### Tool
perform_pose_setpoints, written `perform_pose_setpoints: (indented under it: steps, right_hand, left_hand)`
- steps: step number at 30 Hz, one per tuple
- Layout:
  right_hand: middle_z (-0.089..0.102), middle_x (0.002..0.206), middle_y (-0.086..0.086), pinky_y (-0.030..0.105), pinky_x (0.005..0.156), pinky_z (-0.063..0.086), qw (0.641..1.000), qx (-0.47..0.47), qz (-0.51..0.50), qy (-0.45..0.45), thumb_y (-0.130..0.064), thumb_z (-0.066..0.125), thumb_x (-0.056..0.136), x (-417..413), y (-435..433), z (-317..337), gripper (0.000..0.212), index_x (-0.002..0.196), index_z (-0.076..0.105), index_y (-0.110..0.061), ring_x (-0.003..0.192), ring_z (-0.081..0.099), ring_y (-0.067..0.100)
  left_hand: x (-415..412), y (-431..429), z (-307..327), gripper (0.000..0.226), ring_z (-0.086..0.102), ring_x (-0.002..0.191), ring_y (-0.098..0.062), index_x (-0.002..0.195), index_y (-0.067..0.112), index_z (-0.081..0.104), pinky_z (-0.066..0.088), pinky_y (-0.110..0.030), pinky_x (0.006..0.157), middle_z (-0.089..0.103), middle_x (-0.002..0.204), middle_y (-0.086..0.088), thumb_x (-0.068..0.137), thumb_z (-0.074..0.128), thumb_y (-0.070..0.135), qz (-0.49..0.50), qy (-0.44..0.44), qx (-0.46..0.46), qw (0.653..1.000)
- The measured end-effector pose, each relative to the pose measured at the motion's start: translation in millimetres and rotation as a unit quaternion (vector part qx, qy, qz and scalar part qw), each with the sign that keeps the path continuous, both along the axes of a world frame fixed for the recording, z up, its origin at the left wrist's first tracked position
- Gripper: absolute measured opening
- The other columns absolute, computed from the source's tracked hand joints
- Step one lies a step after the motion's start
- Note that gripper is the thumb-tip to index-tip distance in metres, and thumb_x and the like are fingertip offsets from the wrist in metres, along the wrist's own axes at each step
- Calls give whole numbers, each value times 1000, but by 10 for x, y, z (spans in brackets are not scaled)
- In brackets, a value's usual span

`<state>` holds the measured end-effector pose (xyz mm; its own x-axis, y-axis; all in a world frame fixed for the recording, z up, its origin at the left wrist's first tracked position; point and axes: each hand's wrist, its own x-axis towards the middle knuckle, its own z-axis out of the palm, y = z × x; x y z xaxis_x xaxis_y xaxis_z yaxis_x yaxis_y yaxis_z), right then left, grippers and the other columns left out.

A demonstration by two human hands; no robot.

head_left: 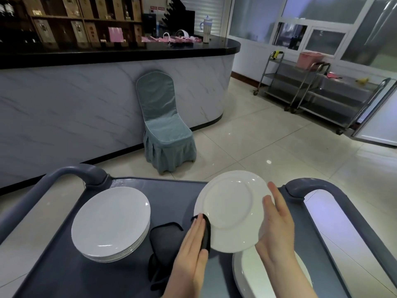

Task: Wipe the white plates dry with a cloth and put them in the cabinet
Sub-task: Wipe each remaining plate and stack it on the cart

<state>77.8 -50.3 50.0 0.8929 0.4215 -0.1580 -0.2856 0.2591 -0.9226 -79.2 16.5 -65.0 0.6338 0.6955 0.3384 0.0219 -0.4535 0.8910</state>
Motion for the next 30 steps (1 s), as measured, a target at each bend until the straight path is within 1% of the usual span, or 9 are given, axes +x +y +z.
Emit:
perform_pose_setpoints:
  steps: [3,5,9,13,15,17,20,26,30]
  right_hand:
    - [70,121,-19,42,102,49,1000,-1,11,4,-18,54,100,-34,-9,31,35,124,67,-41,112,67,9]
    - [71,120,-19,41,100,50,1000,1,6,1,-19,55,100,-32,19,81,35,123,67,-41,109,68,7]
    - [64,131,-19,39,108,45,999,25,-20,7,-18,52,101,-50,118,136,35,127,65,-39,122,60,6]
    - [66,124,-27,20,94,47,1000,23,-3,-15,-15,48,103,-214,178,92,36,123,66,-39,108,61,-13]
    - [66,122,-28,22,97,45,999,11,16,-28,-14,47,104,-305,166,41,37,122,66,-39,111,60,-12]
    - [67,124,-23,28,99,45,999,19,45,-24,-14,46,104,-362,154,7,38,122,67,-39,116,61,-3]
    - [68,121,-25,27,97,46,998,15,53,-35,-10,47,103,-386,181,34,40,120,69,-39,114,62,-5]
    - [65,120,-31,20,91,43,998,8,24,-49,-11,47,102,-355,176,-16,40,117,68,-42,112,57,-15]
    - [65,125,-26,18,91,49,996,-15,48,-80,-13,45,104,-494,151,-126,41,119,66,-46,116,59,-7]
  left_hand:
    - [21,141,106,58,14,152,-14,154,17,22,15,-49,123,19,164,10,99,39,12,18,-18,-66,998]
    - [32,160,167,58,12,153,-14,154,18,20,15,-47,124,17,164,11,100,39,13,25,-23,-43,999]
    - [21,-52,177,66,12,152,-18,156,19,23,15,-39,121,15,165,8,92,39,15,14,9,124,992]
    - [161,-223,347,73,22,149,-19,149,18,32,19,-38,118,31,158,0,77,44,19,-16,61,261,963]
    - [208,-155,462,68,19,151,-15,153,22,27,15,-35,120,26,161,5,86,42,23,-45,84,284,954]
    - [223,-58,508,62,14,152,-15,156,23,20,11,-34,121,17,165,7,96,36,25,-70,90,280,953]
    - [186,-4,471,61,10,153,-16,157,24,14,9,-35,122,9,166,9,99,34,24,-74,83,253,961]
    - [47,-109,263,72,18,151,-20,154,21,23,20,-41,119,17,165,8,86,43,16,-57,82,295,950]
    - [194,-9,429,59,0,153,-9,155,22,13,6,-37,122,3,164,15,99,29,26,-76,116,201,970]
